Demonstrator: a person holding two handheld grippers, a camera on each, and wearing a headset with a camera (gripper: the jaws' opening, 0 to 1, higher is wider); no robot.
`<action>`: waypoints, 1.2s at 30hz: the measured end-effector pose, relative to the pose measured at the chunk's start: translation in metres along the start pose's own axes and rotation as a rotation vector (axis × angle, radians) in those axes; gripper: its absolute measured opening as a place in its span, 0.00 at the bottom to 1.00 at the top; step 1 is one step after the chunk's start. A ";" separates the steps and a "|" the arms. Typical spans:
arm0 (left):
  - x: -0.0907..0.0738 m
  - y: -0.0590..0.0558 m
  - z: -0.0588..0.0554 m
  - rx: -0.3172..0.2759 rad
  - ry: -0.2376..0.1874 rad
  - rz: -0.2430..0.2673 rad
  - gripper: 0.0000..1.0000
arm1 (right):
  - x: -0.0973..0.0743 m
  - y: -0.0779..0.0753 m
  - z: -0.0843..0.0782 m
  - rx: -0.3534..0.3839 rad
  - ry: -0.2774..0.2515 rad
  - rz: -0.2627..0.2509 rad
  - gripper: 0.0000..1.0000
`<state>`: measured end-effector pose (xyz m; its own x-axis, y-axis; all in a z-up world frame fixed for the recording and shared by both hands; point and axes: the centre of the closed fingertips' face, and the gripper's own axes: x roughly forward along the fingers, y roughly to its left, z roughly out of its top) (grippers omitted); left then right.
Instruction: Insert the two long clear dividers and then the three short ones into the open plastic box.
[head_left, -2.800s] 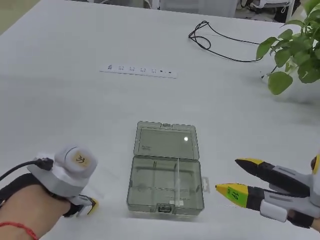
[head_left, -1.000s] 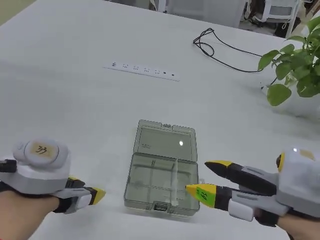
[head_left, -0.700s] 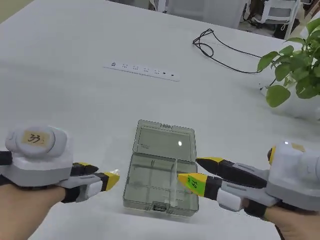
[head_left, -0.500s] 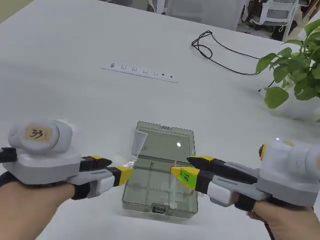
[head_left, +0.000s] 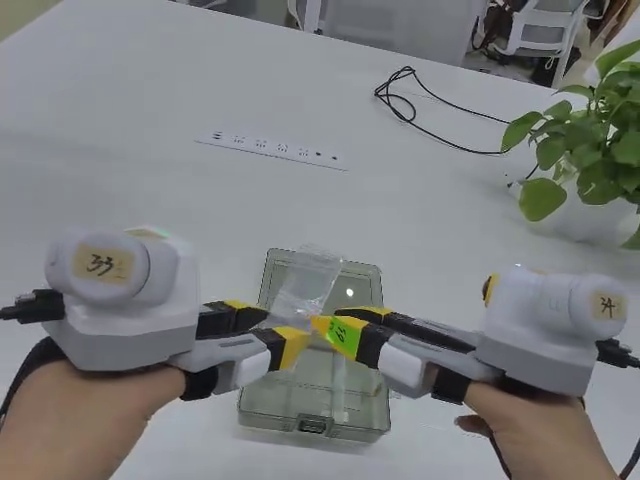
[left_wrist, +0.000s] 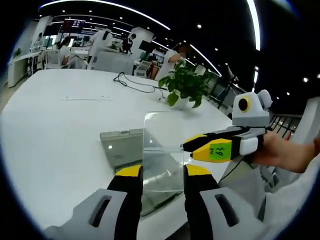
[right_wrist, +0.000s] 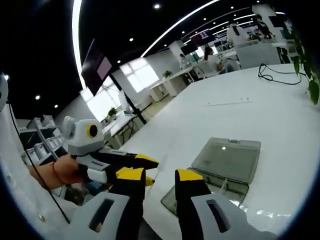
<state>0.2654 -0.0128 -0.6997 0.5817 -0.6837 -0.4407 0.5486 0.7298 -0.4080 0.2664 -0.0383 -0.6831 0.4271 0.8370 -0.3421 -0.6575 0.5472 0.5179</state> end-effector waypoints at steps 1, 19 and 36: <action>0.001 -0.002 0.000 0.004 0.003 -0.005 0.30 | 0.001 -0.001 0.000 0.007 -0.001 -0.001 0.24; 0.003 -0.008 0.001 0.027 0.002 -0.018 0.28 | 0.005 0.000 0.004 0.077 -0.006 -0.023 0.07; -0.003 -0.005 -0.002 0.042 0.003 -0.039 0.37 | 0.005 0.001 0.009 0.087 0.002 -0.025 0.07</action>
<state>0.2600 -0.0145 -0.6984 0.5575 -0.7114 -0.4278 0.5952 0.7018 -0.3914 0.2733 -0.0331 -0.6771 0.4416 0.8232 -0.3569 -0.5900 0.5661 0.5758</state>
